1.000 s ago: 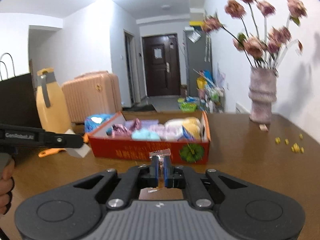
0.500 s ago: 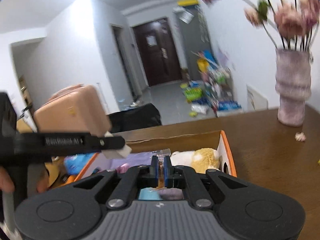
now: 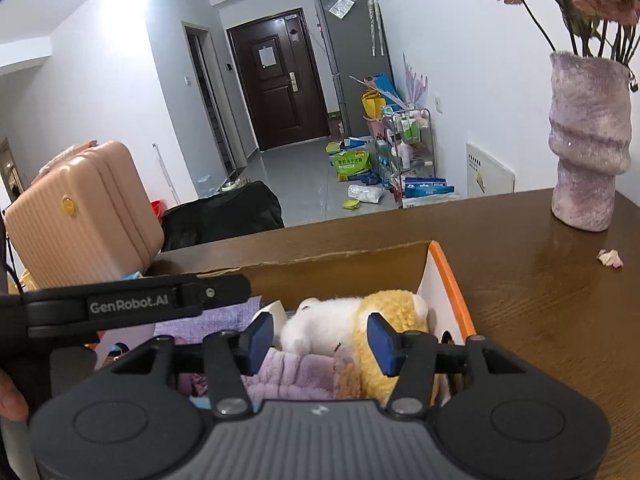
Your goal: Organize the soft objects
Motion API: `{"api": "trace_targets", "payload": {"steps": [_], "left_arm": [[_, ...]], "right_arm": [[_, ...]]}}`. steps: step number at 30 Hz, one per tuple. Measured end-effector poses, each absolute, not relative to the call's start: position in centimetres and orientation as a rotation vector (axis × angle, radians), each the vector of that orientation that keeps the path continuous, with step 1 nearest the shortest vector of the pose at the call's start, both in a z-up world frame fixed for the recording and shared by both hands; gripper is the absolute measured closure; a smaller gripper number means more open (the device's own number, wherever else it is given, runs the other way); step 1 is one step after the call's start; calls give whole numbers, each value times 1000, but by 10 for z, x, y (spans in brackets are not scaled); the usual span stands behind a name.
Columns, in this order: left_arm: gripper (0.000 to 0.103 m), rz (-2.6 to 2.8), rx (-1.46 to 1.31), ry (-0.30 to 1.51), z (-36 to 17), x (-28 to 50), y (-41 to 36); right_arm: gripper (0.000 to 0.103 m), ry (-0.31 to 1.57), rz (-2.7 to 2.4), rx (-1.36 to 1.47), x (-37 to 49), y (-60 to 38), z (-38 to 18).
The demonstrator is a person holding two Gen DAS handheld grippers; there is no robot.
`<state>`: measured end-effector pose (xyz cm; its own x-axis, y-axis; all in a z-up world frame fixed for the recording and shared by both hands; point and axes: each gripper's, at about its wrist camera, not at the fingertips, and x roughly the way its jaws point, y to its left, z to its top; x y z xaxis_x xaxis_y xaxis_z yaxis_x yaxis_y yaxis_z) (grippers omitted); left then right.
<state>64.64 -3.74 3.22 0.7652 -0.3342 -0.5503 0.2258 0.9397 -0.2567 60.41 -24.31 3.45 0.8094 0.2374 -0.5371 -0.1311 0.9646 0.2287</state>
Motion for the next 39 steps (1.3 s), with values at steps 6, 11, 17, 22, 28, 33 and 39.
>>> {"api": "trace_targets", "payload": {"steps": [6, 11, 17, 22, 28, 33, 39], "left_arm": [[24, -265, -158, 601, 53, 613, -26], [19, -223, -76, 556, 70, 534, -14], [4, -226, -109, 453, 85, 405, 11], [3, -219, -178, 447, 72, 312, 24], [0, -44, -117, 378, 50, 213, 23], [0, -30, -94, 386, 41, 163, 20], [0, -44, -81, 394, 36, 153, 17]], "right_arm": [[49, 563, 198, 180, 577, -254, 57], [45, 534, 232, 121, 523, -264, 79], [28, 443, 270, 43, 422, -272, 93], [21, 382, 305, 4, 335, -268, 88], [16, 364, 312, -20, 250, -257, 57], [13, 393, 287, 47, 195, -254, 30], [13, 405, 280, 41, 174, -250, 21]]}}
